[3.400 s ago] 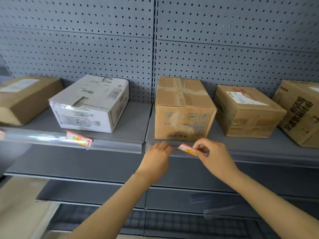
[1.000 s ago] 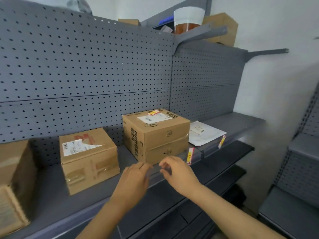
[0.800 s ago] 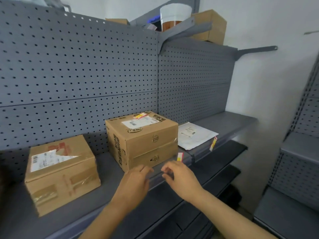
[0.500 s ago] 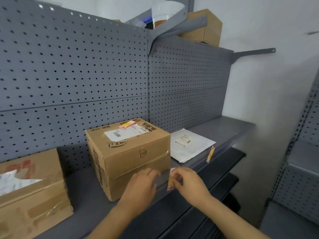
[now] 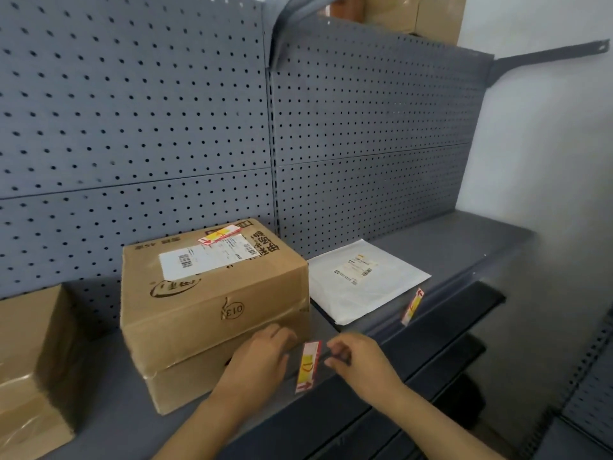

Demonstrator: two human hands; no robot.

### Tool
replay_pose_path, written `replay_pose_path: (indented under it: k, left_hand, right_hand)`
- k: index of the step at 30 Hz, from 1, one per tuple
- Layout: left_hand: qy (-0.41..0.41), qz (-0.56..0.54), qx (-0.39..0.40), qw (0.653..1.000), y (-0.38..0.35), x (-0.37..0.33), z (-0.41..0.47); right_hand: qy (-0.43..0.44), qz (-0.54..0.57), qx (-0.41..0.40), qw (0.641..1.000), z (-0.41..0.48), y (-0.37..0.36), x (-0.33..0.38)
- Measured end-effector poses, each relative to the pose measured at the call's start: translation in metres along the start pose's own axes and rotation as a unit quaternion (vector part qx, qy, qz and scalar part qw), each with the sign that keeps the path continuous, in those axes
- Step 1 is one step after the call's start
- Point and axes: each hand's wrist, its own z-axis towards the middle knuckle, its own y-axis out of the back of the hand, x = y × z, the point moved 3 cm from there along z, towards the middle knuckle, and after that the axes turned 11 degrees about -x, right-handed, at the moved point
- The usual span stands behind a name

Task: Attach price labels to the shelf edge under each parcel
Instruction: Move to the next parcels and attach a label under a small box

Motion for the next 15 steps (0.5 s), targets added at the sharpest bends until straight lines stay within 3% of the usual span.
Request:
replay_pose_path:
  k: [15]
  left_hand:
    - [0.048, 0.026, -0.029, 0.998, -0.005, -0.001, 0.003]
  right_hand:
    - [0.051, 0.048, 0.083, 0.994, 0.024, -0.012, 0.005]
